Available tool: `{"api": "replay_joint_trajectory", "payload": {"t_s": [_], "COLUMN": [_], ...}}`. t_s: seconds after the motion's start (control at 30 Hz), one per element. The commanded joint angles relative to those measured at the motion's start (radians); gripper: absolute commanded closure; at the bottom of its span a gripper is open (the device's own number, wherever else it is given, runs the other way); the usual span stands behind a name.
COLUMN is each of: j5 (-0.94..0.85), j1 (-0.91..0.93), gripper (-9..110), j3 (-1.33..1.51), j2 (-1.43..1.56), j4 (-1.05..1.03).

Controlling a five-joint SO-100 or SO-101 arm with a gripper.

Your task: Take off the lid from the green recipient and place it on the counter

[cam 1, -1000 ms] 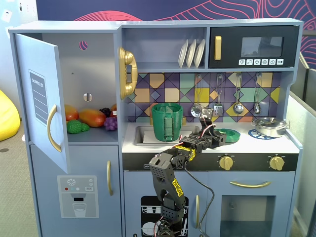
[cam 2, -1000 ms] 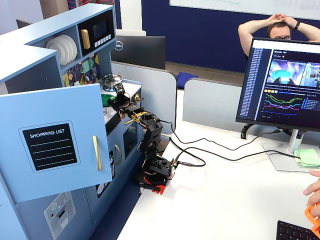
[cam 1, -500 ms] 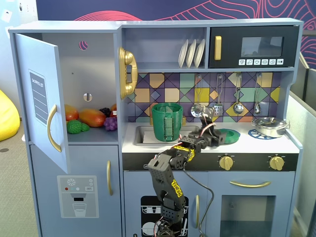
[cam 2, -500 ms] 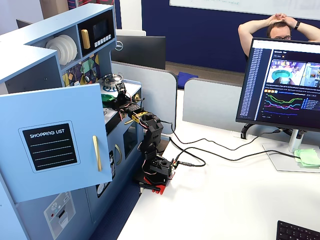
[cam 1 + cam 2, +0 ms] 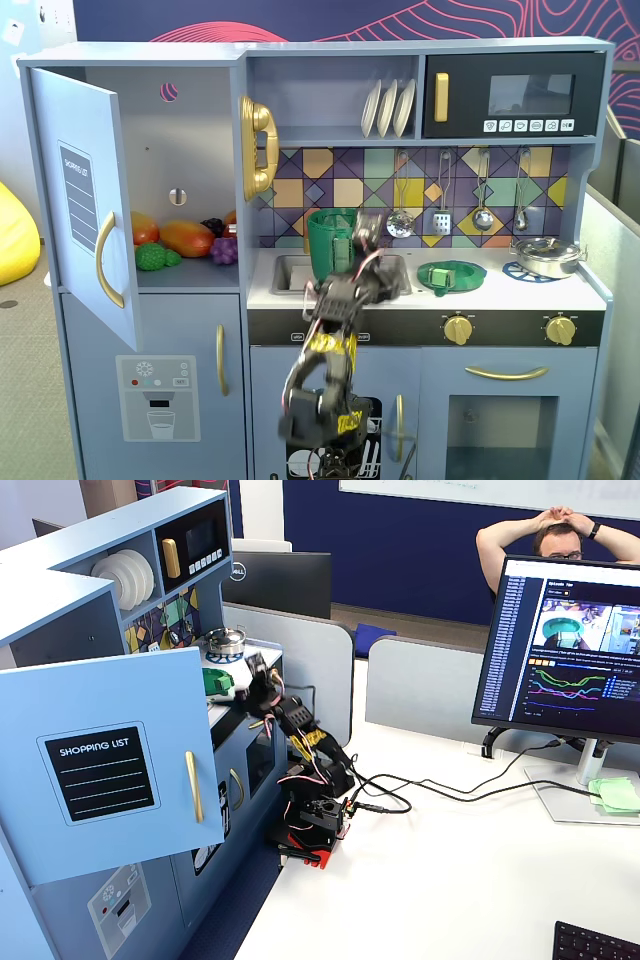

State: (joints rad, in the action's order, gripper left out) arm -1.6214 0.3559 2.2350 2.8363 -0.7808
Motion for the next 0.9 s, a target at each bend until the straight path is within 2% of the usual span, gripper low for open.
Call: {"api": "replay_joint_trajectory", "payload": {"t_s": [0.0, 0.2, 0.4, 0.7, 0.87], "j5": [0.018, 0.075, 0.1, 0.086, 0.12], "j1": [-0.083, -0.213, -0.288, -0.331, -0.348], "gripper": [76, 83, 87, 98, 100], "j3": [0.127, 0.301, 0.526, 0.753, 0.761], "j2": [0.149, 0.215, 0.253, 0.284, 0.333], "j4": [-0.16, -0.321, -0.364, -0.443, -0.597]}}
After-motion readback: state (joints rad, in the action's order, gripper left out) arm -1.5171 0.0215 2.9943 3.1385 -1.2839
